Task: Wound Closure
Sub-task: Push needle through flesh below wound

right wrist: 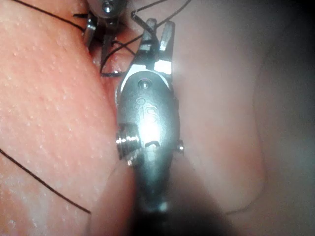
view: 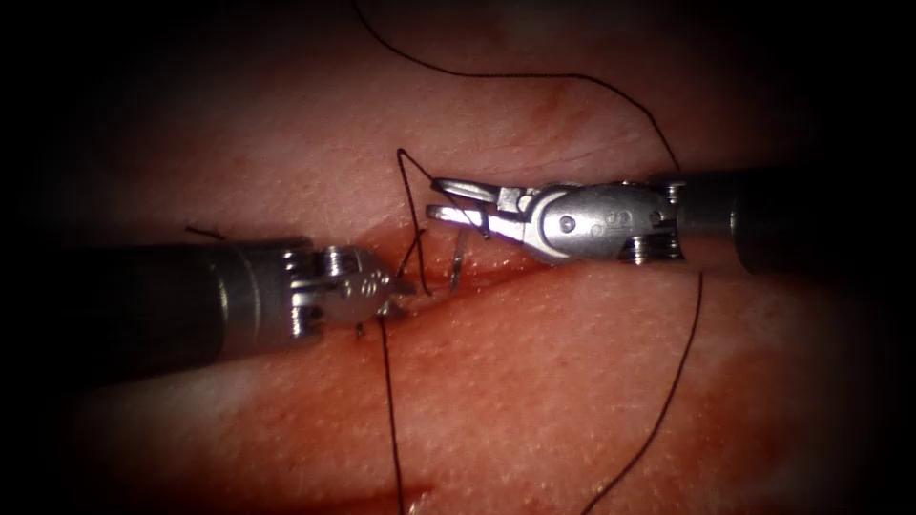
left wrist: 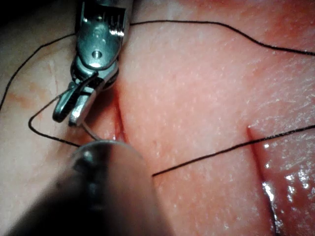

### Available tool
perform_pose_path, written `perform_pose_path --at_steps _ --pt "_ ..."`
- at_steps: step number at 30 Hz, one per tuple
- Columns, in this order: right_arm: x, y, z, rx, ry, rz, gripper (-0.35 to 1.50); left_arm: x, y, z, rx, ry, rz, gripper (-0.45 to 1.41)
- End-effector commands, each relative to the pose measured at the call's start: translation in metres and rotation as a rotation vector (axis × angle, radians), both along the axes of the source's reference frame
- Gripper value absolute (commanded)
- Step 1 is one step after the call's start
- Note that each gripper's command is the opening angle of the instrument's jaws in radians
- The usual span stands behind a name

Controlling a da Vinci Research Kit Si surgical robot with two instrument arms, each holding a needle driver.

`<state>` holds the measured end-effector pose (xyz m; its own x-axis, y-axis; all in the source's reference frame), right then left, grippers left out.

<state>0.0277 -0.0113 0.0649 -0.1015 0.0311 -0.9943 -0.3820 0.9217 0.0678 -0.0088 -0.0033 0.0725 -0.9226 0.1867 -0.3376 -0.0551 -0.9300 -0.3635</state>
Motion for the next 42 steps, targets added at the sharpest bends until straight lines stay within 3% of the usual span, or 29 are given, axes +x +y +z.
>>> perform_pose_path --at_steps 1,8,20,30,34,42 --pt "0.0011 -0.0003 0.0007 -0.014 -0.005 0.001 -0.35 -0.0005 0.0002 0.0005 0.000 -0.001 0.000 0.29" --pt "0.0020 -0.0021 0.0014 -0.088 -0.049 -0.004 -0.35 -0.0005 0.0001 0.0004 0.002 -0.003 0.000 0.29" --pt "0.0028 -0.0065 0.0030 -0.085 -0.065 -0.006 -0.35 -0.0005 0.0002 0.0004 0.005 -0.006 -0.013 0.31" --pt "0.0026 -0.0070 0.0037 0.058 -0.107 -0.093 -0.35 -0.0003 0.0002 -0.0001 -0.015 -0.033 -0.043 0.34" --pt "0.0022 -0.0063 0.0037 0.222 -0.130 -0.153 -0.35 -0.0002 0.0007 -0.0012 -0.033 -0.072 -0.083 0.46" --pt "0.0021 -0.0074 0.0041 0.238 -0.185 -0.258 -0.35 -0.0005 0.0009 -0.0028 -0.060 -0.096 -0.142 0.42"
